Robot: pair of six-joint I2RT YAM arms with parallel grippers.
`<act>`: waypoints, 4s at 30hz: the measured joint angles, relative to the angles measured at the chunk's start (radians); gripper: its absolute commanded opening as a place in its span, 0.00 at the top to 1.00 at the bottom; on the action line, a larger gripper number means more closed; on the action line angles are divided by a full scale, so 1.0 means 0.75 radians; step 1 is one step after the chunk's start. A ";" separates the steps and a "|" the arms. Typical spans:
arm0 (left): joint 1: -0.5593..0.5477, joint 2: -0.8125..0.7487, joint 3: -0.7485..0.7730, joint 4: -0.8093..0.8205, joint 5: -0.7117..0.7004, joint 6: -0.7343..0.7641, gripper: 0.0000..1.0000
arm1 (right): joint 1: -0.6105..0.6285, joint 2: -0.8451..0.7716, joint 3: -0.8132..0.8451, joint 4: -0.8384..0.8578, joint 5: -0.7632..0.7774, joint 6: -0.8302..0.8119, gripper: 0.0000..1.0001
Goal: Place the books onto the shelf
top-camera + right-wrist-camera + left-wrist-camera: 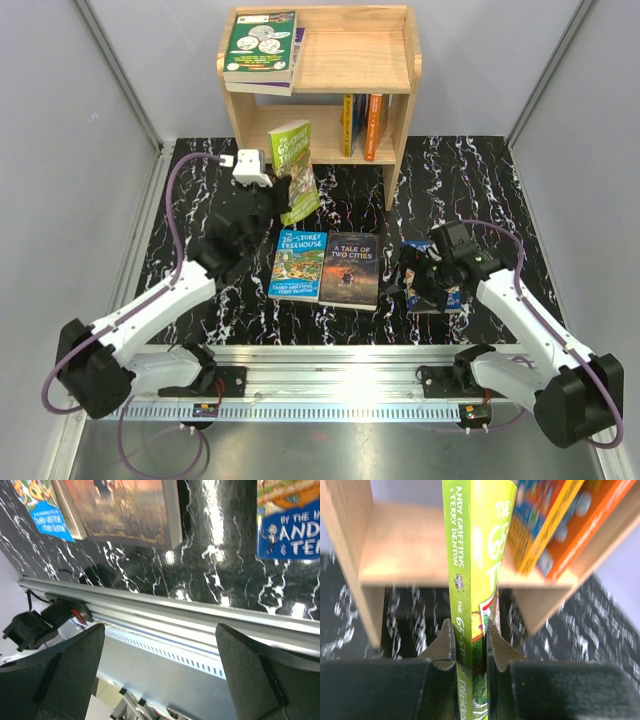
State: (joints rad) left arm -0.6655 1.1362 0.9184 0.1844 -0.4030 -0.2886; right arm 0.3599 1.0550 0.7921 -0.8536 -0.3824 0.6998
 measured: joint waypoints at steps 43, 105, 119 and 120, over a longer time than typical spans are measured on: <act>-0.281 0.890 0.257 1.389 -0.397 1.096 1.00 | 0.000 -0.197 -0.441 0.101 -0.021 0.052 0.00; -0.015 1.366 0.632 1.439 -0.344 0.793 0.29 | 0.000 -0.304 -0.696 0.331 -0.095 0.190 0.00; -0.144 0.841 0.124 1.429 -0.607 0.864 0.01 | 0.000 -0.352 -0.695 0.323 -0.095 0.191 0.00; -0.167 0.770 0.064 1.428 -0.666 0.860 0.01 | 0.000 -0.360 -0.693 0.323 -0.096 0.193 0.00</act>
State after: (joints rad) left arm -0.7910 1.7138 0.9661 1.2552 -0.9028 0.3561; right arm 0.3599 0.7853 0.2726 -0.6113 -0.4541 0.8448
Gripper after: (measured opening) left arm 0.984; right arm 0.994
